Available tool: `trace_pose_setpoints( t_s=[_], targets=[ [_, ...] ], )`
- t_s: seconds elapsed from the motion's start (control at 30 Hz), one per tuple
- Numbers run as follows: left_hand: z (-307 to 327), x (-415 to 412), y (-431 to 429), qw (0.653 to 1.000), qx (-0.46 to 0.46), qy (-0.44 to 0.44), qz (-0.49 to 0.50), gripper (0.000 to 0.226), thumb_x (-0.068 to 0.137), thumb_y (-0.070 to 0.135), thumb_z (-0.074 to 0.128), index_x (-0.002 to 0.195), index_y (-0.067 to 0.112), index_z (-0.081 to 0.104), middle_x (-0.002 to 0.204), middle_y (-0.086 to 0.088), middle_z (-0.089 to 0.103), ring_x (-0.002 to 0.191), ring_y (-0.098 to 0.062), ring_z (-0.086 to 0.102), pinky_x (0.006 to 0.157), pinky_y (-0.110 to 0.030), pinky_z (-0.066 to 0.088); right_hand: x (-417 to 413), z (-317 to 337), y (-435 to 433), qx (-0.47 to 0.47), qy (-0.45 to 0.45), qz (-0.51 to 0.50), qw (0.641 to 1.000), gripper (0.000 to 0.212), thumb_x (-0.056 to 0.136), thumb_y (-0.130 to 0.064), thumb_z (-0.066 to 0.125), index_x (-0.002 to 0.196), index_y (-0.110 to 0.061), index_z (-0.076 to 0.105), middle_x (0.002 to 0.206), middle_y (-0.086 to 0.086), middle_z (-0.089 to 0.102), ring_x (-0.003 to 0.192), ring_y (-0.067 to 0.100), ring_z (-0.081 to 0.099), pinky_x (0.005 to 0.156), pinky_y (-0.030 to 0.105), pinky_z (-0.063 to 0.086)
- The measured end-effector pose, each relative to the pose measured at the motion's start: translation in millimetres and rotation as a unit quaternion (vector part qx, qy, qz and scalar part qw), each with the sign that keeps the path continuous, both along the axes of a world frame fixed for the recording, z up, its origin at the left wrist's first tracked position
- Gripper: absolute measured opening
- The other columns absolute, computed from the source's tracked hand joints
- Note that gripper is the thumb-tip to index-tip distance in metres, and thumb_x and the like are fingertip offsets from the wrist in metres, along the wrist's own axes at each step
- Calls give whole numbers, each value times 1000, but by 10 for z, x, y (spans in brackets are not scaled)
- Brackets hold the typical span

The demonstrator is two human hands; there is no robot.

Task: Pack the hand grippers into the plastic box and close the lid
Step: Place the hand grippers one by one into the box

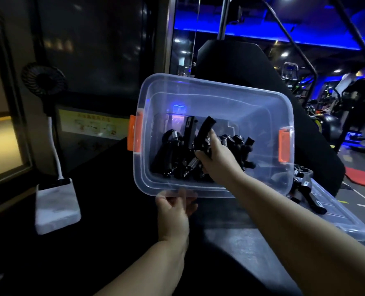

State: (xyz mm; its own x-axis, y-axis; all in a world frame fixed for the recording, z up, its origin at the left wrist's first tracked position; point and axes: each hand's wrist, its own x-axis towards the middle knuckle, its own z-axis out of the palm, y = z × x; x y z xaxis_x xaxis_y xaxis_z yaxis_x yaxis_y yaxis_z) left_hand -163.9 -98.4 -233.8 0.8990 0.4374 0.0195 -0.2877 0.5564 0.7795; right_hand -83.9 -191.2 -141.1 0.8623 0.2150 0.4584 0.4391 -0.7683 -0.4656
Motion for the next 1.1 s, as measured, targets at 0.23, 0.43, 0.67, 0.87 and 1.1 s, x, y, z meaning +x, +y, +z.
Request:
trace_pose_setpoints(
  t_s=[0.23,0.43,0.67,0.87,1.1],
  targets=[
    [21,-4,36,997,-76,-2,-18,11,101,15,38,92,17,42,64,-9,67,60,-16,67,55,-26,50,145,4,654,-17,62,23,998,70,96,-20,43,153,-18,3,113,15,62,94,34,60,76,36,46],
    [10,-19,59,993,-110,2,-30,17,103,28,32,98,21,47,68,-10,70,64,-23,68,58,-29,51,361,-79,936,-74,139,-13,988,69,100,-33,40,153,-21,-2,127,16,57,106,31,60,90,41,48],
    [-3,-4,58,997,-81,-11,-9,17,103,26,33,98,19,48,63,-2,70,57,-15,67,54,-26,52,477,-64,1071,-140,157,1,977,71,99,-30,45,153,-28,0,104,15,63,81,27,56,68,31,41],
    [-6,-1,72,996,-88,-3,-34,21,103,28,32,100,13,46,63,-6,69,56,-16,65,59,-29,50,508,-154,1045,-137,155,-7,978,71,98,-32,46,152,-35,0,88,12,61,75,27,59,67,32,47],
    [-2,1,66,994,-106,21,-26,20,102,28,34,100,16,50,74,-13,68,57,-18,64,62,-32,50,495,-186,1008,-129,157,-7,979,73,99,-33,44,152,-37,-6,86,7,58,68,22,57,61,31,45]
  ],
)
